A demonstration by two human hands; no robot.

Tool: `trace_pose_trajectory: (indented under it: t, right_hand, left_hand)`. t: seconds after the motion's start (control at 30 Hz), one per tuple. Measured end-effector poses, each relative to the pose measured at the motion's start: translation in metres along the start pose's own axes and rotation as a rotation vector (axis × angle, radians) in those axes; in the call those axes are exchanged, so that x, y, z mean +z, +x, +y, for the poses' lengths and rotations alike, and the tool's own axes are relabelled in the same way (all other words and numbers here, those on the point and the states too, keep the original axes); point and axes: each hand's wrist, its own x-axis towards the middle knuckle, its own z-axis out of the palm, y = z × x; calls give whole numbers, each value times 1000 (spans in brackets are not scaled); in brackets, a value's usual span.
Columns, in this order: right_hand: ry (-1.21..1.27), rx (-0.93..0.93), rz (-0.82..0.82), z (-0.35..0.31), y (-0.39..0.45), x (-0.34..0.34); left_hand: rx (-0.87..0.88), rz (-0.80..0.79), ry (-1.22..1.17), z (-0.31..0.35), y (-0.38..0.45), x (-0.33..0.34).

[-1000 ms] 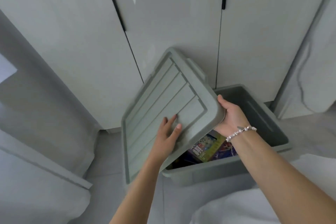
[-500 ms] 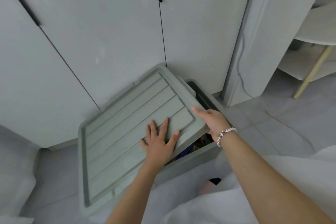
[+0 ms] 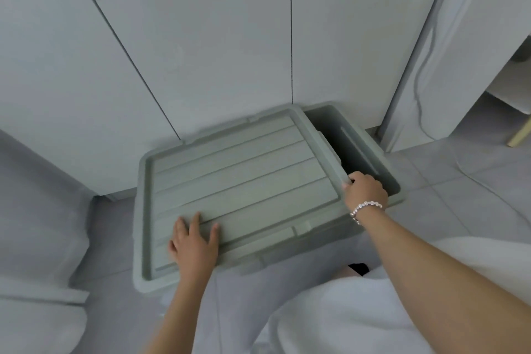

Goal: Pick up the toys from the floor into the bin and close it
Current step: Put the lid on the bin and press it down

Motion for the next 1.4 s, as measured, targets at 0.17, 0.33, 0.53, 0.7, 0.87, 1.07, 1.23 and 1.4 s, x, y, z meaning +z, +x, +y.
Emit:
trace_pose_trajectory:
  t: [0.17, 0.33, 0.53, 0.7, 0.87, 1.07, 1.23, 1.4]
  right_hand:
    - [41, -20, -82, -5, 2, 17]
    - [-81, -50, -36, -4, 6, 22]
    - [12, -27, -38, -8, 11, 26]
    - [117, 51, 27, 3, 23, 7]
    - [159, 119, 81, 31, 40, -12]
    - [135, 167, 38, 61, 63, -34]
    - [355, 170, -37, 71, 73, -21]
    - [366, 147, -122, 78, 82, -20]
  left_hand:
    - [-3, 49, 108, -25, 6, -12]
    - [-305, 44, 141, -57, 15, -30]
    - [-323, 11, 35, -54, 15, -39]
    - [-271, 36, -73, -41, 9, -32]
    - [-188, 45, -115, -16, 6, -16]
    - [-141, 14, -67, 31, 1, 3]
    - [-158, 11, -66, 26, 2, 9]
    - [-232, -41, -152, 12, 16, 17]
